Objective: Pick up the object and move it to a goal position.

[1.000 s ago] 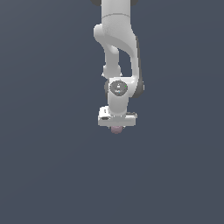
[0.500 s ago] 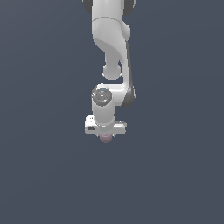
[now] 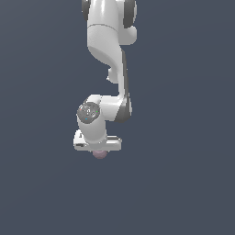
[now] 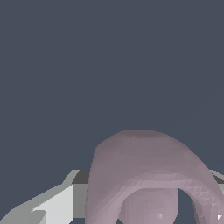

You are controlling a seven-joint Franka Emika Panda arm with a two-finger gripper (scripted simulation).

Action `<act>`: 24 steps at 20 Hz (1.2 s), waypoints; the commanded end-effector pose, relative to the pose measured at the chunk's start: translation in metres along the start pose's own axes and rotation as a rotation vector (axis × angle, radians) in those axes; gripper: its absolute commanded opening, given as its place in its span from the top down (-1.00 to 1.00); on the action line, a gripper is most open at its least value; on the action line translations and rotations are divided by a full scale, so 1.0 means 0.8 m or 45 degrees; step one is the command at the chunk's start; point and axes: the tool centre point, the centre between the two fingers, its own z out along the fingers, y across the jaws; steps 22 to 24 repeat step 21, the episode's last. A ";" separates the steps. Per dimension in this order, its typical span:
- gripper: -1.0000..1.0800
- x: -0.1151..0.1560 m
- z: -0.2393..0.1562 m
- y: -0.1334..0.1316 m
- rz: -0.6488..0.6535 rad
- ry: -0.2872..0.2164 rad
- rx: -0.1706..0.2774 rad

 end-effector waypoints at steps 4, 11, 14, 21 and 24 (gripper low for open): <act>1.00 0.028 -0.003 0.027 -0.001 0.000 0.000; 1.00 0.050 -0.005 0.048 -0.001 0.000 0.000; 1.00 0.055 -0.005 0.053 -0.001 0.000 0.000; 1.00 0.060 -0.006 0.057 -0.001 0.000 0.000; 1.00 0.060 -0.006 0.057 -0.001 0.000 0.000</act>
